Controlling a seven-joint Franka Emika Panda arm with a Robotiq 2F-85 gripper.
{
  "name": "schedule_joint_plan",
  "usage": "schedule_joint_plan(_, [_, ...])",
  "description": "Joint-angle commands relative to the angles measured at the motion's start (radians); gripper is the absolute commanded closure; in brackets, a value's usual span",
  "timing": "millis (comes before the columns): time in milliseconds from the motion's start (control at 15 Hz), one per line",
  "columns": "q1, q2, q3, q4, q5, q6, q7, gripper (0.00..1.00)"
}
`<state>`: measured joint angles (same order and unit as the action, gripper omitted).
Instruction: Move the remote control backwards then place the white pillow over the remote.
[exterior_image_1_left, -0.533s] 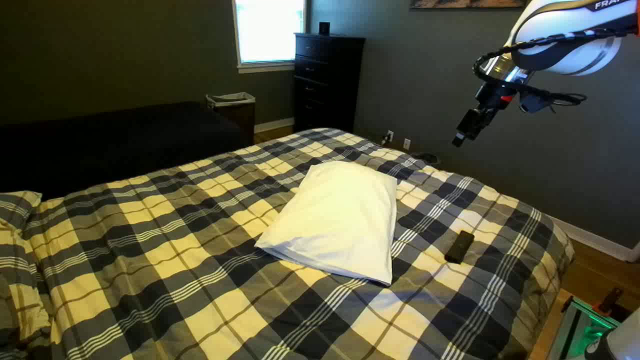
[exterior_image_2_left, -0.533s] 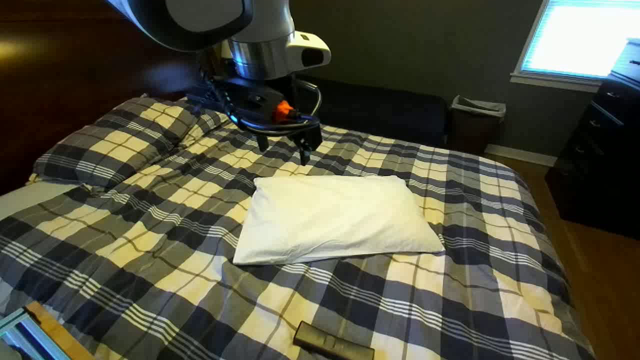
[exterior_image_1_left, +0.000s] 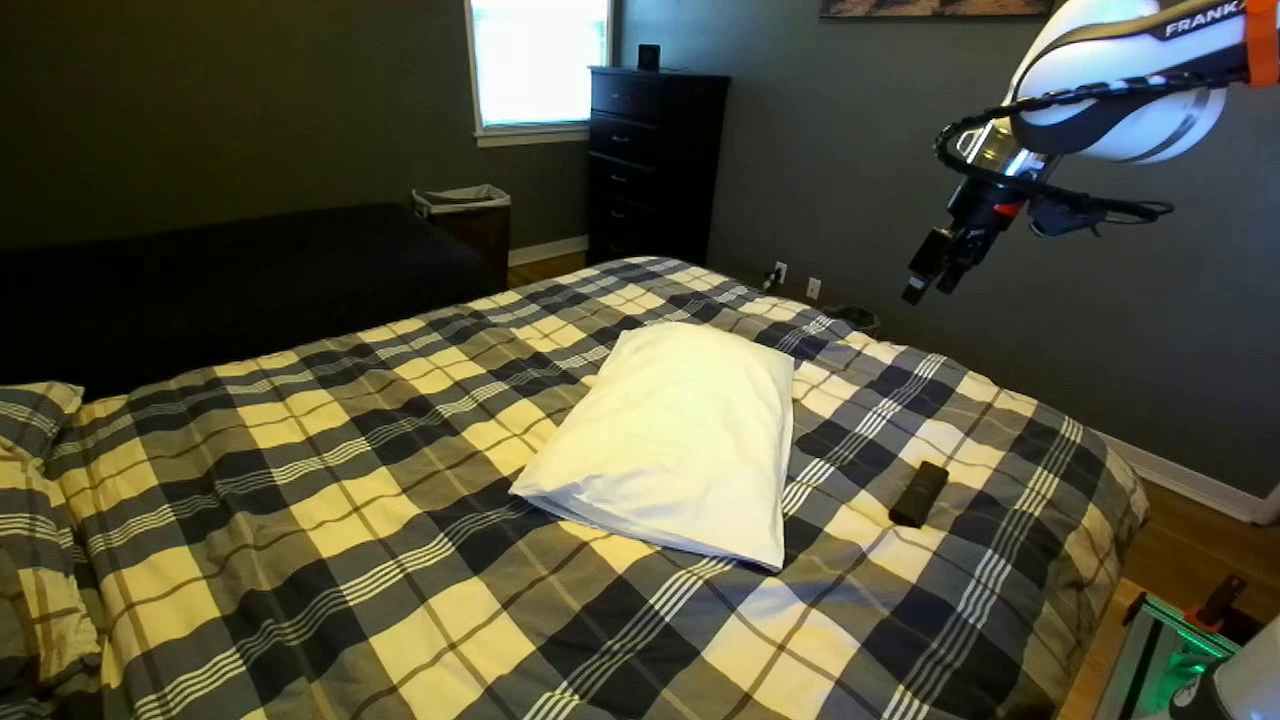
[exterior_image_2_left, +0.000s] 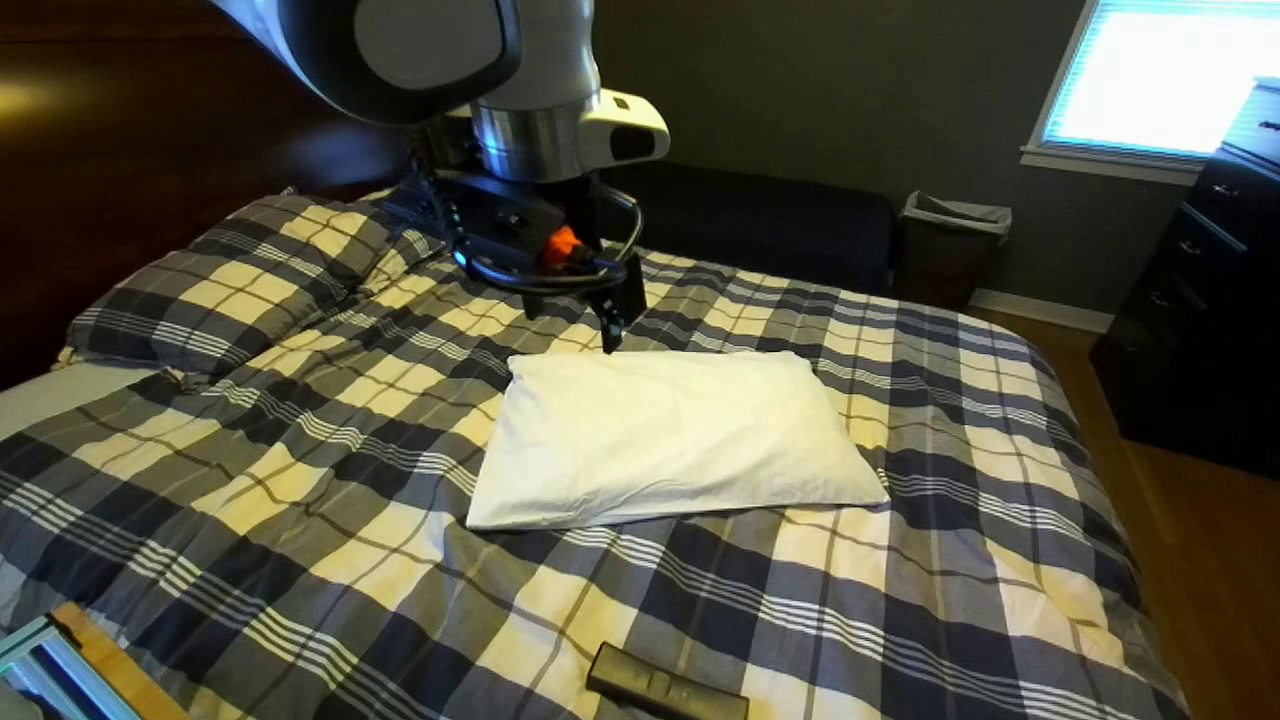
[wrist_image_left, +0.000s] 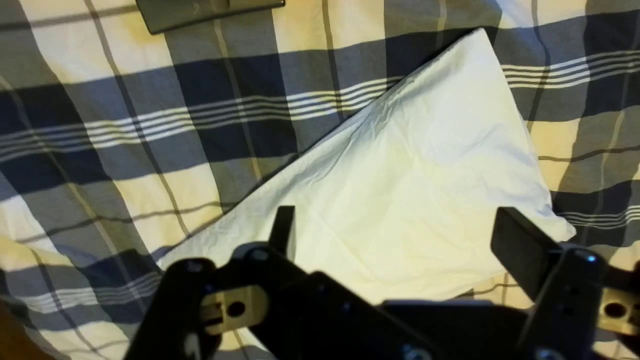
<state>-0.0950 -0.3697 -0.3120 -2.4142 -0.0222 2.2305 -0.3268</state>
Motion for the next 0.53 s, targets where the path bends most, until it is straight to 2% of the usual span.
schedule_joint_plan(0, [-0.043,0.154,0.005,0.002,0.054,0.049,0.101,0.0])
schedule_joint_plan(200, [-0.076,0.235,-0.001,-0.019,0.115,0.095,0.167,0.0])
schedule_joint_plan(467, [-0.135,0.327,0.004,-0.053,0.102,0.148,0.291,0.0])
